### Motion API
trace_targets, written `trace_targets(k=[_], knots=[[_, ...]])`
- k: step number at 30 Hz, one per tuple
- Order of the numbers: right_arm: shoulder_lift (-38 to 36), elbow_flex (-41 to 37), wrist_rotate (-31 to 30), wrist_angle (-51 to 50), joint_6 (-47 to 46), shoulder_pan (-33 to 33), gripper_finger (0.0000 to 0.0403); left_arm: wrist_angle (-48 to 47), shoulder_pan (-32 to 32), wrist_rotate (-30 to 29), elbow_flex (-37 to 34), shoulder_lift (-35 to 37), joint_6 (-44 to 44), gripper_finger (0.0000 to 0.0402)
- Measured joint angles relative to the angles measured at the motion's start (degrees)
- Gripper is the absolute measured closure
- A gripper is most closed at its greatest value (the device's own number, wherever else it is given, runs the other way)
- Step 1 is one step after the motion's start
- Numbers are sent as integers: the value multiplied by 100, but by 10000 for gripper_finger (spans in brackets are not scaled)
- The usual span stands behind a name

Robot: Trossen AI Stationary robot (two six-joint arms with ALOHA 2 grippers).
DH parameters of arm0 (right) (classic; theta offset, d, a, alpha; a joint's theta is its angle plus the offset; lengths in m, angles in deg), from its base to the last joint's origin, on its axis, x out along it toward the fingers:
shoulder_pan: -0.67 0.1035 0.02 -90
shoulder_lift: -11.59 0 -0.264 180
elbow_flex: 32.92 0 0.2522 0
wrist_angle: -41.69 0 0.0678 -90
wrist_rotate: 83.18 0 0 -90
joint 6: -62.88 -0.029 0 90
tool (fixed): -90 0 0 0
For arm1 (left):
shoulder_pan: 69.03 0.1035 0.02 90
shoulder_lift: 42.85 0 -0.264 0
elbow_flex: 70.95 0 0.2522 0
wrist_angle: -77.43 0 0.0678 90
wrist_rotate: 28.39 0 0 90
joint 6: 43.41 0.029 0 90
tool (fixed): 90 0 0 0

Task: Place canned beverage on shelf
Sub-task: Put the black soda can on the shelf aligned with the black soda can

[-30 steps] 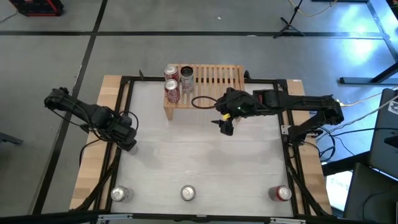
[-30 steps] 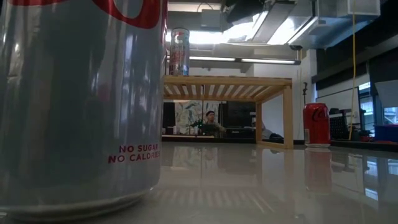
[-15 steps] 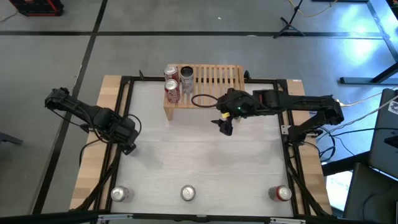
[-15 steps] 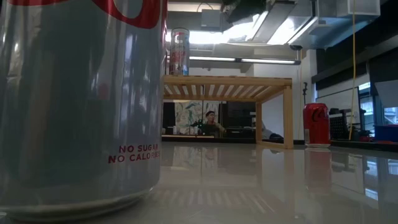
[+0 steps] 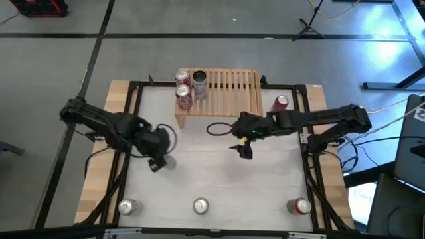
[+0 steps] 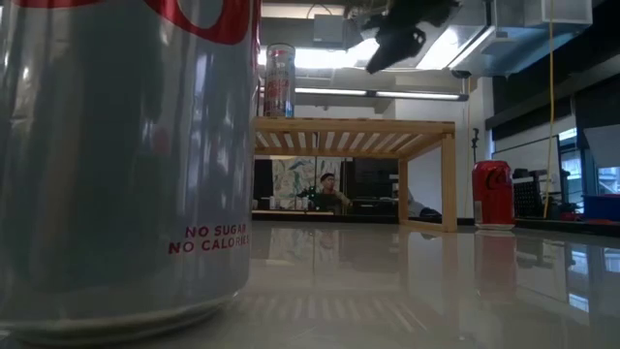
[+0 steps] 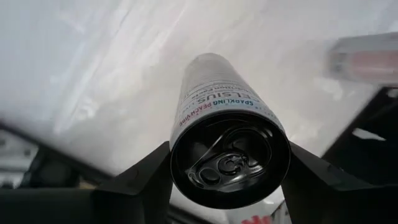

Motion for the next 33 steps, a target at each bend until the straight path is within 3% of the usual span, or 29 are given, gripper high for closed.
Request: trace_targets(k=[10,16,20,33], knots=[[-200,-126,305,1592,144,89,63,-490,622,-282,3028,-1934,1561,185],[5,-124,381,2198,174,90,63,-517,951,-426,4315,-2631,2108,185],[277,-124,381,2416,147,92,63,-587,1042,-492,4695,-2867,2317,185],[897,-124,287,3269,305,90,73,-493,1117,-679,4715,-2893,2557,183]])
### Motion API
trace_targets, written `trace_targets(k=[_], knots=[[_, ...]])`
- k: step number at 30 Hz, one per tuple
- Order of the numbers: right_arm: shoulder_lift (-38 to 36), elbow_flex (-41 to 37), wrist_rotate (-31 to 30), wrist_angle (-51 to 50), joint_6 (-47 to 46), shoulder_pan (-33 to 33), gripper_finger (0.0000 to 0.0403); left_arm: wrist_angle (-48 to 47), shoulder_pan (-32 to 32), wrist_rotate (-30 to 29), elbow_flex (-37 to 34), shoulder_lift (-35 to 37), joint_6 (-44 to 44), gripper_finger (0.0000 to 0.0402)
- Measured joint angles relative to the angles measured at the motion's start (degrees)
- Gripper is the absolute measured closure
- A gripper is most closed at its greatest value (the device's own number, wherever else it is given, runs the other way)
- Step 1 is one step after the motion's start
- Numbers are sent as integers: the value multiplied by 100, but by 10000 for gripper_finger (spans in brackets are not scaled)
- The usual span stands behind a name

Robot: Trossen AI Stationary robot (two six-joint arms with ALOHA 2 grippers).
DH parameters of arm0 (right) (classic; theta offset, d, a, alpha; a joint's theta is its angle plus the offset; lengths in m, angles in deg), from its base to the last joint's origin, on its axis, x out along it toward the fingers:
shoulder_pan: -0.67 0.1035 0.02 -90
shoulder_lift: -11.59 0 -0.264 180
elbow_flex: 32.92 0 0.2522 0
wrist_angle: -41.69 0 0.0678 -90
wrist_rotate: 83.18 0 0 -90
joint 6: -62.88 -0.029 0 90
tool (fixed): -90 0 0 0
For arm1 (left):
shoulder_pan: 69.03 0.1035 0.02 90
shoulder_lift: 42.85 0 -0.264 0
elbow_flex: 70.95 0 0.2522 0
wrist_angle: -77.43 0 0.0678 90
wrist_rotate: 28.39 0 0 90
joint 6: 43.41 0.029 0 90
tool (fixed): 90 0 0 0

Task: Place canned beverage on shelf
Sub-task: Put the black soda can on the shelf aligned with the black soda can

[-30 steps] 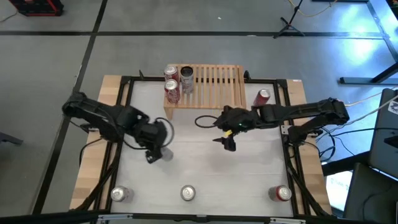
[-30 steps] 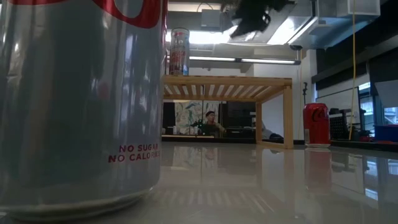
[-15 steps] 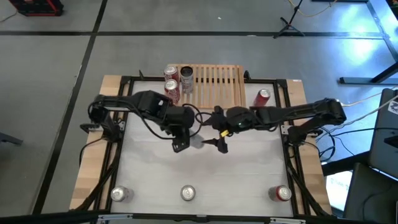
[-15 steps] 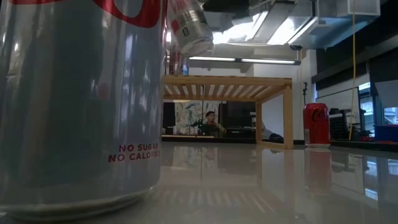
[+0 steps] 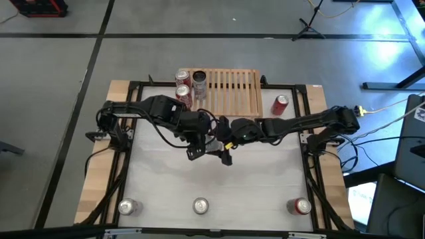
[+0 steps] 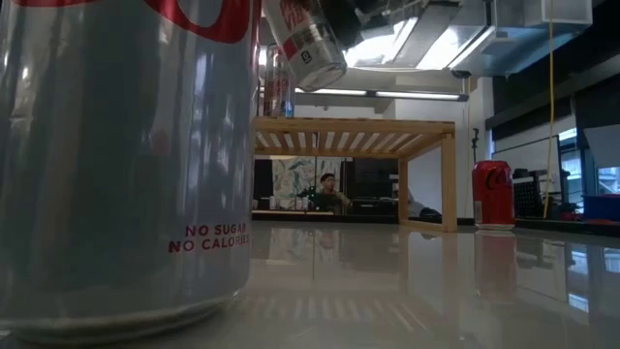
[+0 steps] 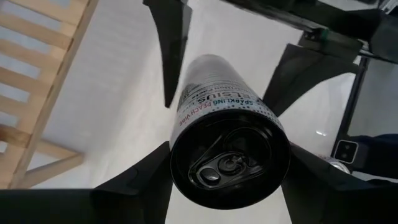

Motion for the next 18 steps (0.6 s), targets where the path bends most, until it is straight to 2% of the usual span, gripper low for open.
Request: trace_targets(k=[3,7,12,18], knots=[[57,0,-23,128,-2,-2,113,7,2,-7,0,0,25,173],[68,-1,-230,209,-20,2,195,-10,37,59,0,3,75,161],[31,42,-377,201,54,-47,196,-56,52,-68,0,93,202,141],[-195,61,-464,342,50,-272,196,-216,-28,-287,-3,737,81,127]])
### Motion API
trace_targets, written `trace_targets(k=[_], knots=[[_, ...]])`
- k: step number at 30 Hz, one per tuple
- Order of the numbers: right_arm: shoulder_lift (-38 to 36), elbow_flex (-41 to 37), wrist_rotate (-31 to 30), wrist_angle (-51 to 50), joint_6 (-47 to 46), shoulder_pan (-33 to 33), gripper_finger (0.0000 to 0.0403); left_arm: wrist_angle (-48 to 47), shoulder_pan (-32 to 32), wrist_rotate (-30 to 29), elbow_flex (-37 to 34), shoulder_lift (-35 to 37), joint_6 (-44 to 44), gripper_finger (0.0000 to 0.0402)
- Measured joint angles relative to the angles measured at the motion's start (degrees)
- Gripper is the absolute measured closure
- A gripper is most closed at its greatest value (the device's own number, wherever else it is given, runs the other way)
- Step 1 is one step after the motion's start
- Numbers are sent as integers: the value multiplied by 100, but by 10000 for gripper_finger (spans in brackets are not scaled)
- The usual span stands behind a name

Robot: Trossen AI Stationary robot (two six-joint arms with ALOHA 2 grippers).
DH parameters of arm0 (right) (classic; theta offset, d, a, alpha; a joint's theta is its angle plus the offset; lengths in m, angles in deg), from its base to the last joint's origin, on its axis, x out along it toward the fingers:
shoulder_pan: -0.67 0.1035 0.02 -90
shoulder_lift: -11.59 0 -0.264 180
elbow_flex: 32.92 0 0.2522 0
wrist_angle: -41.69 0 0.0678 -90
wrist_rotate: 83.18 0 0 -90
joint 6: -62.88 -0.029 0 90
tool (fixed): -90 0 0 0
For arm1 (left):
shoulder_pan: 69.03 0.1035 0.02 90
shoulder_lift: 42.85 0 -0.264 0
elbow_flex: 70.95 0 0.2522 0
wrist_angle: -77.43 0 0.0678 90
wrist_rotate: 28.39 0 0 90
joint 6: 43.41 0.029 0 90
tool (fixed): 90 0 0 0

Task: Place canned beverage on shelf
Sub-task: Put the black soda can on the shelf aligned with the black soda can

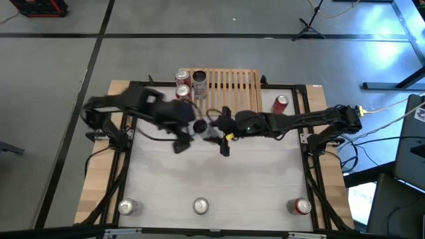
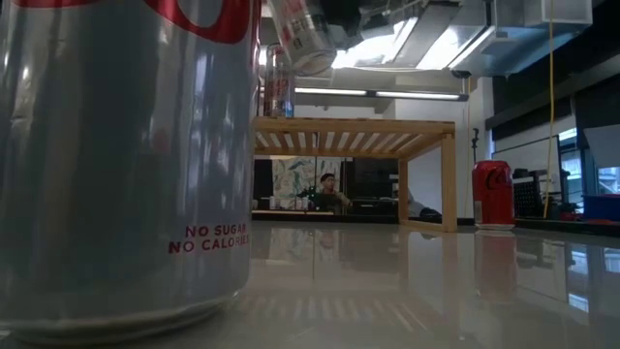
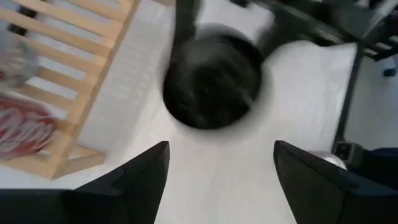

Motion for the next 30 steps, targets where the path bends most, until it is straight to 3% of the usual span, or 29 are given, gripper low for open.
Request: trace_targets(k=[8,14,21,30], knots=[[-206,0,3,629,-292,-875,196,-137,-463,-1213,0,1085,16,129],[149,-4,211,1582,-346,-1410,196,-136,-939,-2048,-202,1818,-11,128],[803,-4,26,2588,-255,-1438,196,-60,-1235,-2301,-425,2278,-139,126],[1048,-9,-47,2539,-135,-1506,196,-55,-1268,-2256,-467,2286,-137,128]])
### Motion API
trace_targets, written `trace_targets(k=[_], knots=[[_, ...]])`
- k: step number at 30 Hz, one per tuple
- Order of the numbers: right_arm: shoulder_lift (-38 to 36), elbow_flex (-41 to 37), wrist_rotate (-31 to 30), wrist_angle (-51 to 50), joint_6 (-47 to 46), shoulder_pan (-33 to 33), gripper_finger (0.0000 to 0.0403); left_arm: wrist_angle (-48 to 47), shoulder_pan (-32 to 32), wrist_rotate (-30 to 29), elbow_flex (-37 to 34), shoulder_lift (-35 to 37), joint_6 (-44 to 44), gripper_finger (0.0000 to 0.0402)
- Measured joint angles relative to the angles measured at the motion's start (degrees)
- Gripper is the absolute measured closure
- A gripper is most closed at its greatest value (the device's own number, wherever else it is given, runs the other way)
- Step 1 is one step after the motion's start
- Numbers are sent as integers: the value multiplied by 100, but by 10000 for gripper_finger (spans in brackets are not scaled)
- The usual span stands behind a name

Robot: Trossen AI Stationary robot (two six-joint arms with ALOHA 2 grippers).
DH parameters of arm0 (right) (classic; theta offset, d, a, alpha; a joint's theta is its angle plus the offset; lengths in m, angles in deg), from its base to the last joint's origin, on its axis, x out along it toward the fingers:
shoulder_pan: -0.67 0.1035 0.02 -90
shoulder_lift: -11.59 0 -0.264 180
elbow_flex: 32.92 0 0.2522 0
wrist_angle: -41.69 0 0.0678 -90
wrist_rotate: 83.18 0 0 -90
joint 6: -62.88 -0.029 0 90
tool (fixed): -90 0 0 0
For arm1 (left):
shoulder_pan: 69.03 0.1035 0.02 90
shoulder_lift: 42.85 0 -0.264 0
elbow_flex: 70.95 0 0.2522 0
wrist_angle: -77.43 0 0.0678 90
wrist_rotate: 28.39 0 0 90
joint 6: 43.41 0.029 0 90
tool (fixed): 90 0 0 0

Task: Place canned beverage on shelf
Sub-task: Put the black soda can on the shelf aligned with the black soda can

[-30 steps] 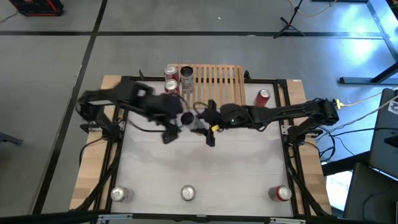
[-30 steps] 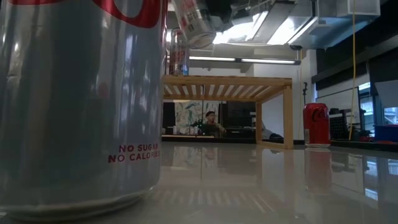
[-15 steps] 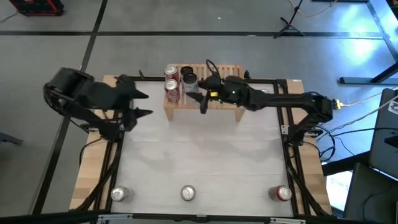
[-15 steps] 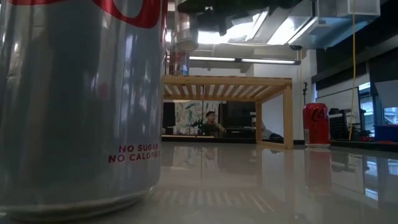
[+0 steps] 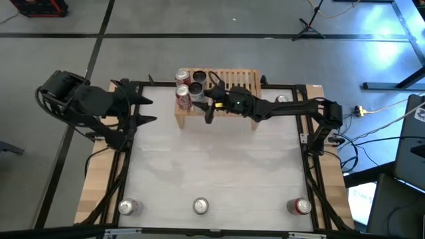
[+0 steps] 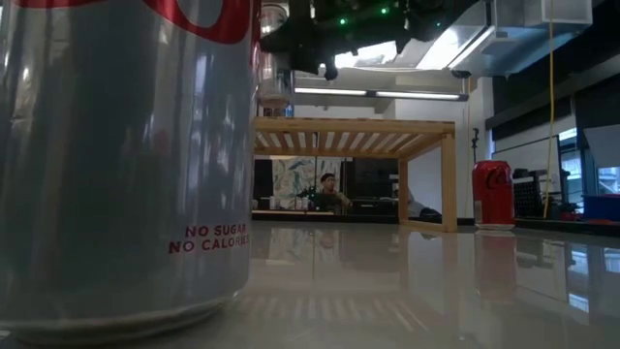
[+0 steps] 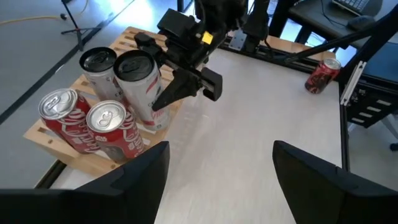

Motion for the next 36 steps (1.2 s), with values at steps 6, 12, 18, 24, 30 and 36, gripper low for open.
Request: trace_targets(k=[6,12,18,24,30,36], knots=[[-1,-93,155,-3,101,-83,196,0,2,13,0,-14,-2,129],[-3,-360,297,219,63,-152,196,5,2,15,0,-17,-37,129],[41,-374,300,638,83,-152,196,128,2,25,0,-15,-35,129],[172,-384,306,607,90,-177,196,129,2,35,0,-17,-36,129],[222,-374,238,637,91,-181,165,134,2,42,0,-16,-36,129],[223,-374,151,682,102,-178,75,208,3,114,0,-15,8,129]])
